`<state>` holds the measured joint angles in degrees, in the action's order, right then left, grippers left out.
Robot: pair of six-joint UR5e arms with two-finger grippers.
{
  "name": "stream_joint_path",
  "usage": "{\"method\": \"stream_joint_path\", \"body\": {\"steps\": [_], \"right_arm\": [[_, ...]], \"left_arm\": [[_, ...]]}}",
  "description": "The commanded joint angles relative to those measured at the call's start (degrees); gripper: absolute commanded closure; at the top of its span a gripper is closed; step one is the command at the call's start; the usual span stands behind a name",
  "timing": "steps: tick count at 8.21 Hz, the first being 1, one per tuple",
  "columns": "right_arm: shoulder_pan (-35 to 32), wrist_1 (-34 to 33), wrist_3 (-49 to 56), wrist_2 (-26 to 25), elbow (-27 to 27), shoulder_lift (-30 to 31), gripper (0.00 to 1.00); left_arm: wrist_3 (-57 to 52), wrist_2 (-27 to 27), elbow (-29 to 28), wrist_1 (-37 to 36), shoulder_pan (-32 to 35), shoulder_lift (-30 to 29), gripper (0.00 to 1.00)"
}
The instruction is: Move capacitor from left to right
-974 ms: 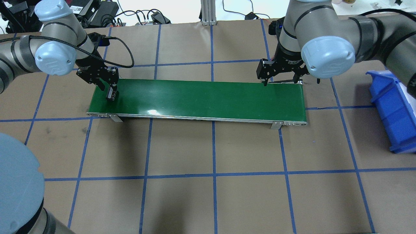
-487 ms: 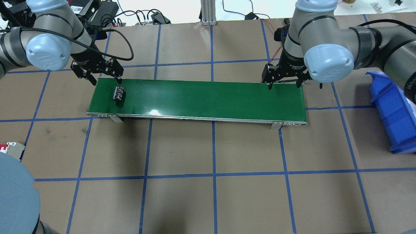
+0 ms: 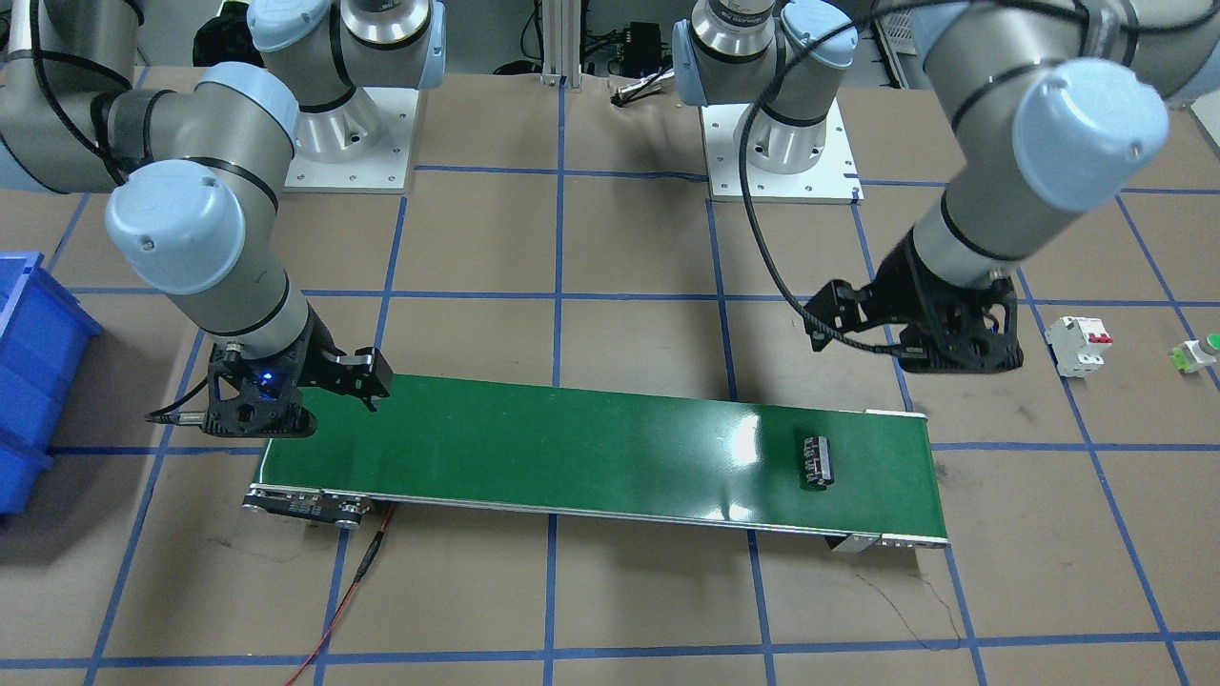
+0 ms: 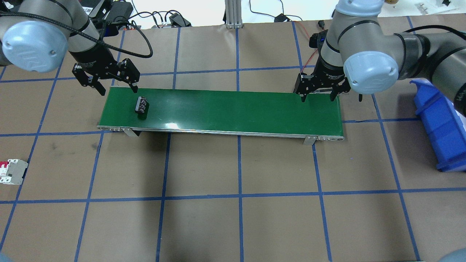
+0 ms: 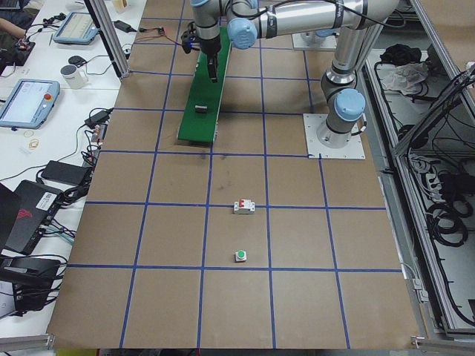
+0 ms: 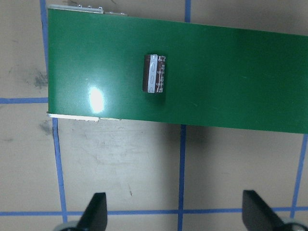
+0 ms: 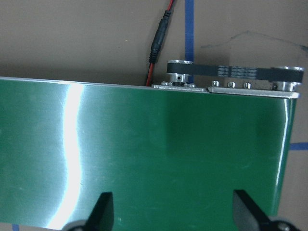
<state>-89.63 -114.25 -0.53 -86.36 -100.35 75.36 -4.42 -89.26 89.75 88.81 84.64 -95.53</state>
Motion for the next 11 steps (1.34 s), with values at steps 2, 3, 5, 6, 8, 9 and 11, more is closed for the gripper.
{"method": "stream_joint_path", "body": {"steps": [2,3,5,6,8,9,11], "right_arm": [[2.3,-7.7,0.4,6.6,-5.1,-1.3,0.06],[3.6,-7.6,1.2,8.5,-5.4,-1.4,0.06],[4.3,-8.3,2.8,10.8,-6.7,-1.8,0.07],[4.3,-8.3,5.2,10.7,-6.7,-1.9,0.06],[4.3,-8.3,5.5,10.9,-6.7,-2.0,0.06],[4.3,-8.2,7.7,10.9,-6.6,-2.0,0.06],[4.3,-8.3,9.6,10.7,-6.6,-2.1,0.06]], "left_arm": [[1.5,-0.7,0.1,3.4,2.5,6.1,0.0],[1.5,-0.2,0.1,3.4,2.5,6.0,0.0],[1.3,-0.8,0.0,3.0,2.5,5.9,0.0],[1.3,-0.8,0.0,3.0,2.5,5.8,0.0],[1.3,-0.7,0.1,2.9,2.5,5.8,0.0],[1.3,-0.7,0.1,2.9,2.5,5.7,0.0],[1.3,-0.6,0.3,2.9,2.5,5.6,0.0]]}}
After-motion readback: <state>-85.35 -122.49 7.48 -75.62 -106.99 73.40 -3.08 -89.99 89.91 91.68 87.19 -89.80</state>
